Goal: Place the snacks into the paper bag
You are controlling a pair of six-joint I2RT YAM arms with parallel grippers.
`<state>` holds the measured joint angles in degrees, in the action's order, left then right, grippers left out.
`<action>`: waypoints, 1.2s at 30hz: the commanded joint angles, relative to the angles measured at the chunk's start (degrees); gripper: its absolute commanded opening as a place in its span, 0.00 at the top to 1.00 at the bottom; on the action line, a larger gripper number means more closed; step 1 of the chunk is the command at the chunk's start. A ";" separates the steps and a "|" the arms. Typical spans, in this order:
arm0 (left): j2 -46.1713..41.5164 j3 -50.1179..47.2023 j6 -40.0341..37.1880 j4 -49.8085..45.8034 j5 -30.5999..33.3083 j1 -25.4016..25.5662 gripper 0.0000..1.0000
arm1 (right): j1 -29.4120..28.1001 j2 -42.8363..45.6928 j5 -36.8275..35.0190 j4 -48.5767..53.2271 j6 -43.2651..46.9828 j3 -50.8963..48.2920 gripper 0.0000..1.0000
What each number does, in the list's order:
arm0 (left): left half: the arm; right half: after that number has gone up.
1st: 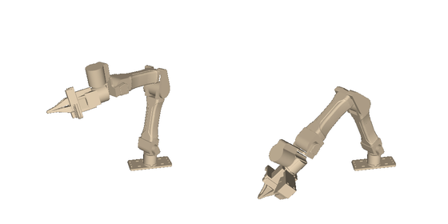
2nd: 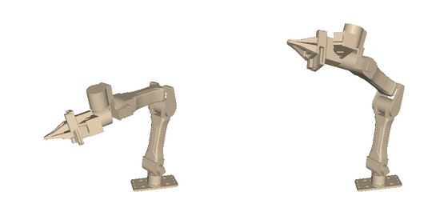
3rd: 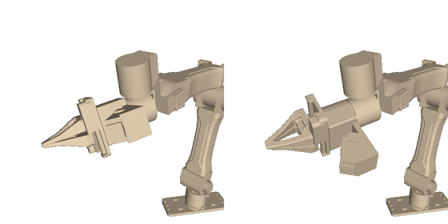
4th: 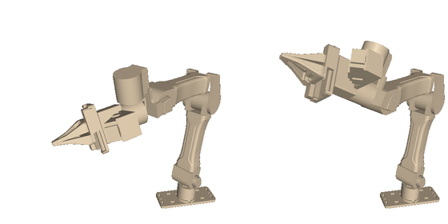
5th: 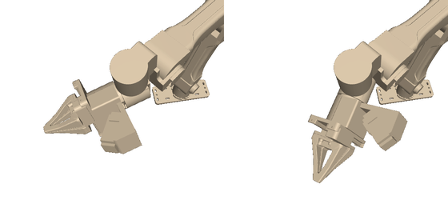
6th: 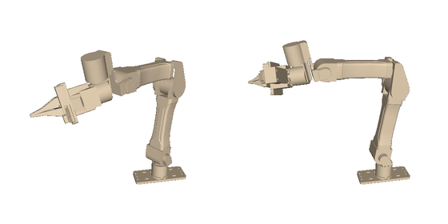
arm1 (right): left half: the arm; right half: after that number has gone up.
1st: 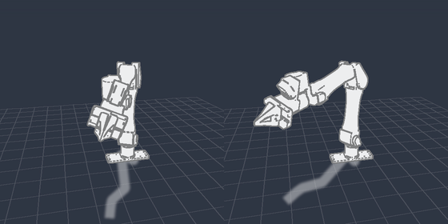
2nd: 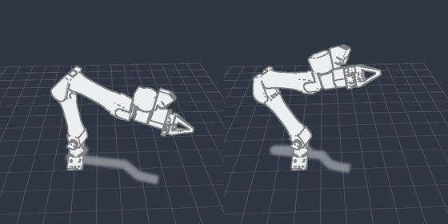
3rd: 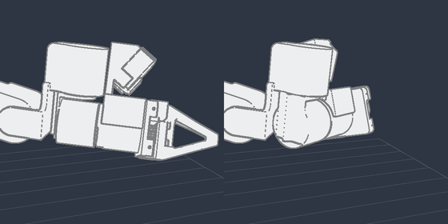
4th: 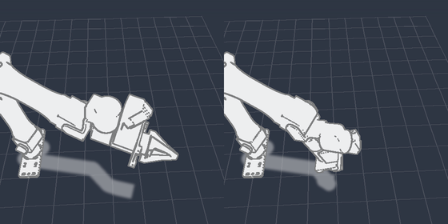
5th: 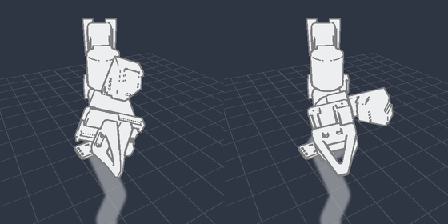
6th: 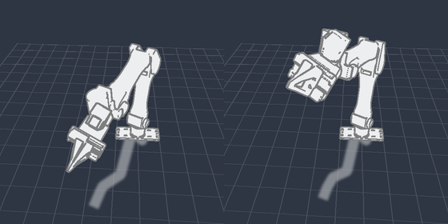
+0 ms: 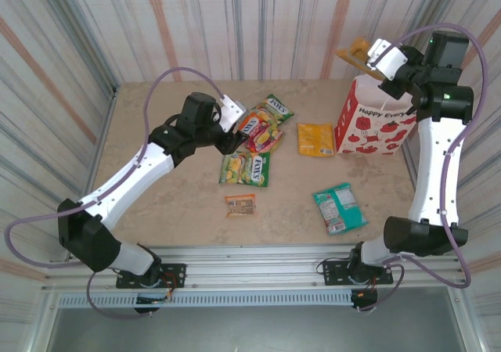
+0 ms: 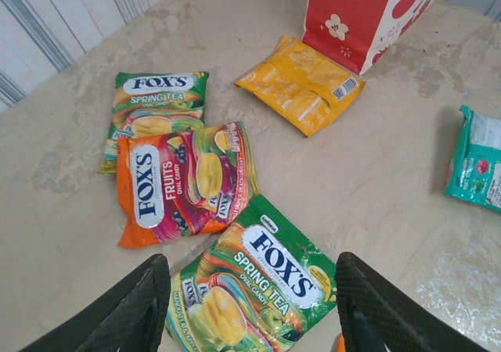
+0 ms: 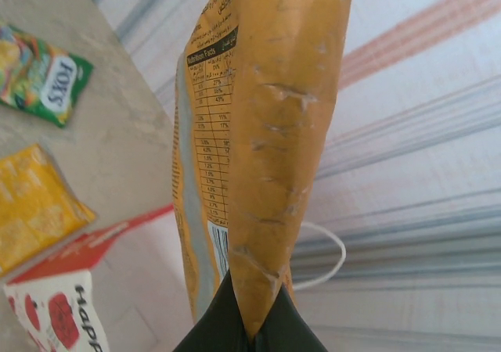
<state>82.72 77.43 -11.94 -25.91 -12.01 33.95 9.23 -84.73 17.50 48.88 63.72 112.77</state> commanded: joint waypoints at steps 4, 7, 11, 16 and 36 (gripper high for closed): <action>1.94 2.95 1.41 0.43 -2.00 -0.35 0.41 | 1.90 -1.89 -7.68 2.05 9.90 -1.52 1.00; 3.12 3.90 1.90 0.01 -2.30 -0.33 0.42 | 2.32 -3.25 -11.13 2.38 12.64 -2.10 1.00; 4.38 4.75 1.96 -0.10 -2.49 -0.33 0.43 | 2.54 -4.70 -12.78 3.93 15.07 -2.60 1.00; 5.51 5.33 2.00 -0.45 -2.49 -0.36 0.43 | 2.81 -5.55 -15.53 4.97 16.38 -3.43 1.00; 7.28 6.66 2.08 -0.72 -2.62 -0.33 0.44 | 2.05 -5.99 -19.14 1.71 11.71 -4.25 0.42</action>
<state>89.38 81.71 -10.39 -25.96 -13.91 33.95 11.79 -92.25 -0.36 51.42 77.62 108.44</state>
